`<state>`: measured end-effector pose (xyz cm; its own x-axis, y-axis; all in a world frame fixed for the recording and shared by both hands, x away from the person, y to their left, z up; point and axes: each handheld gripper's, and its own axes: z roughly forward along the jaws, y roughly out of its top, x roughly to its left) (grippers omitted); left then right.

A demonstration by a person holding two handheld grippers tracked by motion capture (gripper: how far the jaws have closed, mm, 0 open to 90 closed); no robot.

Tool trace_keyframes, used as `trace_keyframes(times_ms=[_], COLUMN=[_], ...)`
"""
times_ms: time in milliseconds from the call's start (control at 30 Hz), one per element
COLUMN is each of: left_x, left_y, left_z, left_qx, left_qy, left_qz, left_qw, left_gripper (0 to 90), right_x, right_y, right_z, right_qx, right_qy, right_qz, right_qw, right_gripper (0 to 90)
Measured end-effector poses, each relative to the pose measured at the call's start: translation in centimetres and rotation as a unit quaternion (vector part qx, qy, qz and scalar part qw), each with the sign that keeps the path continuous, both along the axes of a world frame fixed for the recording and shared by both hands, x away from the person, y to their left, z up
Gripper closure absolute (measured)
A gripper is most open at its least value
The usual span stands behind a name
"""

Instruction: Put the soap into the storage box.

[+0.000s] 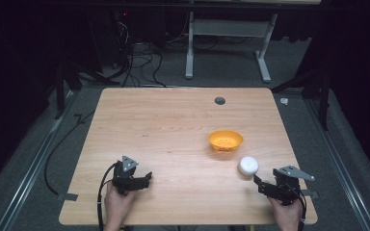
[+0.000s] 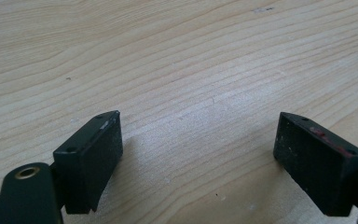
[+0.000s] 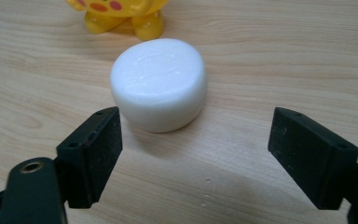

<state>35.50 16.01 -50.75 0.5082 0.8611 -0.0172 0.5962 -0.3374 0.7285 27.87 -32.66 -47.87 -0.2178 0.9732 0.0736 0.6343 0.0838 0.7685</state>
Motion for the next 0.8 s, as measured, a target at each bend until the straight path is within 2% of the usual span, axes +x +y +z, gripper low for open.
trace_keyframes(times_ms=[300,800], left_x=[0.0,0.0], left_y=[0.0,0.0], left_z=[0.0,0.0], left_qx=[0.000,0.000], left_qy=[0.000,0.000], left_qz=[0.000,0.000], left_qw=[1.0000,1.0000], left_gripper=[15.9,15.9], right_x=[0.4,2.1], right_y=[1.3,2.3], right_z=[-0.3,-0.3], right_qx=[-0.012,-0.023], right_qy=[0.005,0.010], right_qz=[0.027,0.043], right_qw=[0.9996,0.9988], right_gripper=[15.1,12.9])
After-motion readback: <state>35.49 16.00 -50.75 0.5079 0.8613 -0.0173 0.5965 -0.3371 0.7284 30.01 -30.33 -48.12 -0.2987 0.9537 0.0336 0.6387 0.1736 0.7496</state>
